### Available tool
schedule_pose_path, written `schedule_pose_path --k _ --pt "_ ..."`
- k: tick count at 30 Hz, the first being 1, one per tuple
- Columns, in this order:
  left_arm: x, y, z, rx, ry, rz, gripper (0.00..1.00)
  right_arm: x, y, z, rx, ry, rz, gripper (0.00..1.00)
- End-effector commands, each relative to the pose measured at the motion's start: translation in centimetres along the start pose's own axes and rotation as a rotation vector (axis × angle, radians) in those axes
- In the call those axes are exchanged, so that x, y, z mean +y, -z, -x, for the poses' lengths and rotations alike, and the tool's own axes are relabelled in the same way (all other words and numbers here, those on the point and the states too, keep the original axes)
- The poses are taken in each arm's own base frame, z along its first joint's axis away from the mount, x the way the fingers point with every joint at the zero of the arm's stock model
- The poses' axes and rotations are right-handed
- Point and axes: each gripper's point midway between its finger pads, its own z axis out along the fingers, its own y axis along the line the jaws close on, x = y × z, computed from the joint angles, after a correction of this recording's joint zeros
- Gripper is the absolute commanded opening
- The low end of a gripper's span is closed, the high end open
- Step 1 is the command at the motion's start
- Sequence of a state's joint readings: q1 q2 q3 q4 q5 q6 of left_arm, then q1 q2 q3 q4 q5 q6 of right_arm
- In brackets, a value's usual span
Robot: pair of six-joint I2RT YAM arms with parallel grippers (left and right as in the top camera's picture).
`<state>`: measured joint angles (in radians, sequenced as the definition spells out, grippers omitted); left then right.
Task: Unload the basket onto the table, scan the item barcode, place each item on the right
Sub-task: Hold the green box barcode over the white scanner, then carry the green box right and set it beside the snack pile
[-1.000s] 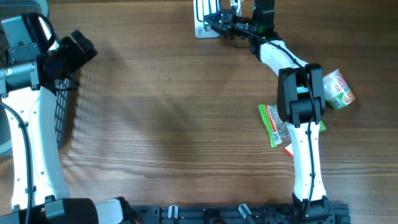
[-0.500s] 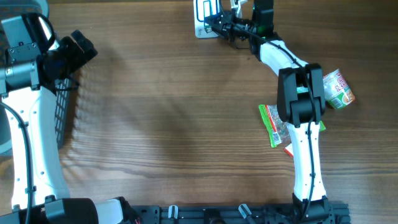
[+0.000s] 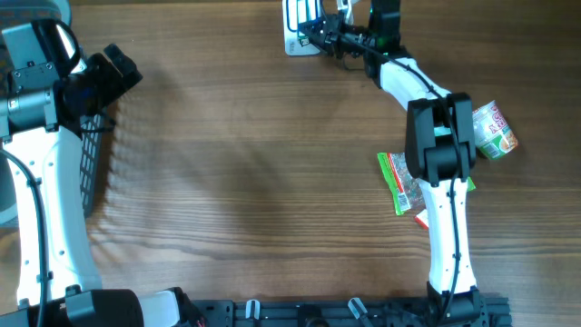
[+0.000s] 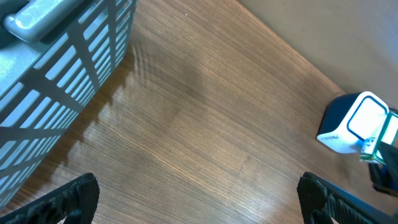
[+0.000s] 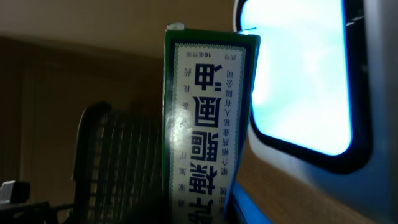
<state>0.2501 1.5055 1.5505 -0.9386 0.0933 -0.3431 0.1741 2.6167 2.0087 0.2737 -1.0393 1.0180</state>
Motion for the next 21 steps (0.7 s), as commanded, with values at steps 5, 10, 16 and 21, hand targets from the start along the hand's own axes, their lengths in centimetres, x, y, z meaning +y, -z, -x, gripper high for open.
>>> schedule_pose_path --k 5,10,16,21 --pt "0.3 -0.1 0.2 -0.007 0.005 0.013 1.0 15.8 7.0 -0.9 -0.024 0.357 -0.243 0.29" --pt "0.3 -0.1 0.2 -0.007 0.005 0.013 1.0 19.2 12.9 -4.7 0.014 0.446 -0.474 0.3" --pt "0.3 -0.1 0.2 -0.007 0.005 0.014 1.0 16.4 21.4 -9.4 0.099 0.365 -0.922 0.3" --pt "0.3 -0.1 0.2 -0.007 0.005 0.014 1.0 10.9 28.1 -12.7 0.167 0.164 -1.342 0.31"
